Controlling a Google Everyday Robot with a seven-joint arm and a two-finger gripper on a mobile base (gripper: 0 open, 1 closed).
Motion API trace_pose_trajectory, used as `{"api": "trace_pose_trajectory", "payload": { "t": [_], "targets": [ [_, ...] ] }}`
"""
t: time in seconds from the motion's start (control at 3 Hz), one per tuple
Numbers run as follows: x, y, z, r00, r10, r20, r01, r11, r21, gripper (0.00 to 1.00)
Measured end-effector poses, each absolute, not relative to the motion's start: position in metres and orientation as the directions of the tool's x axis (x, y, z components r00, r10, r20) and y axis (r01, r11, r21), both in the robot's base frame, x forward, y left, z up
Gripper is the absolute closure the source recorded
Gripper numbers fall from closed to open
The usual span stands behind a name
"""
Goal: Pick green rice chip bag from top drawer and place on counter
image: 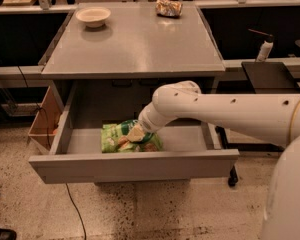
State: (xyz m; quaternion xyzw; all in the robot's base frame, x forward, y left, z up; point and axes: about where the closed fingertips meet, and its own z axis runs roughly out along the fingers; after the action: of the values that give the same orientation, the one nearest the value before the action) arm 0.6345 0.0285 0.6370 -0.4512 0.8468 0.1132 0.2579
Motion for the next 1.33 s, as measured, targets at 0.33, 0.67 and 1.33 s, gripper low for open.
{"api": "trace_pose_trajectory", "payload": {
  "t": [0.33,0.67,1.33],
  "targets": [
    [0.633,0.018,0.647,-0.455,-0.698,-0.553,-0.816,0.575,-0.055,0.94],
    [0.635,0.013,0.680,-0.413,-0.687,-0.597,-0.818,0.569,-0.088,1.00],
    [0.629,0.001,0.738,-0.342,-0.692,-0.636,-0.826,0.544,-0.148,1.00]
  ]
}}
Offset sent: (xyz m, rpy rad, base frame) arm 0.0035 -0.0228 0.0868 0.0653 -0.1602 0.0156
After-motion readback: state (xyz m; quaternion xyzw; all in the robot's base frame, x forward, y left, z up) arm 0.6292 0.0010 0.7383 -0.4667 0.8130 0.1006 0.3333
